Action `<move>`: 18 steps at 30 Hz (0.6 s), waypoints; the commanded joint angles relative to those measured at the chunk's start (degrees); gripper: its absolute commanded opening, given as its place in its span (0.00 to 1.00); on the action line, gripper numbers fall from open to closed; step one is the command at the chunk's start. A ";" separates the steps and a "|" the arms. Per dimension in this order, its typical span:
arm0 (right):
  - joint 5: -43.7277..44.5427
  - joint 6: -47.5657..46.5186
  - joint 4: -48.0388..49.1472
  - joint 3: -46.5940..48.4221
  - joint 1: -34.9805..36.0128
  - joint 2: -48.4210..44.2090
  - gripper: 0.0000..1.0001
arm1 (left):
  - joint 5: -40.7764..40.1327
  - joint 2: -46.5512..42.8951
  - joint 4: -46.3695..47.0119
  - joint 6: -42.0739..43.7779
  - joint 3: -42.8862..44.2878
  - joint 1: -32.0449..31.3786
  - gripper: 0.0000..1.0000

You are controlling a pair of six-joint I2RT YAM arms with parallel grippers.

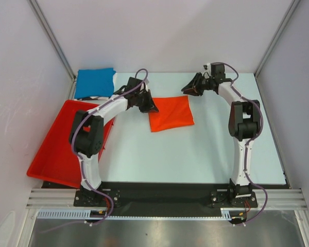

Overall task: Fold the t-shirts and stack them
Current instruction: Fold the tshirt

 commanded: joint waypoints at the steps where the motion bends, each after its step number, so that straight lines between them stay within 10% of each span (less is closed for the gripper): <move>1: -4.47 -7.00 -4.87 -2.71 3.99 -3.64 0.29 | 3.49 5.14 0.46 -2.15 1.30 2.76 0.02; 8: -12.57 -10.26 -9.18 -2.44 10.06 2.68 0.05 | 3.15 10.33 -0.15 -1.54 2.09 3.73 0.01; 18: -9.87 -19.13 -11.99 -17.64 5.41 -1.96 0.01 | -0.37 10.78 -2.87 0.48 2.09 4.26 0.00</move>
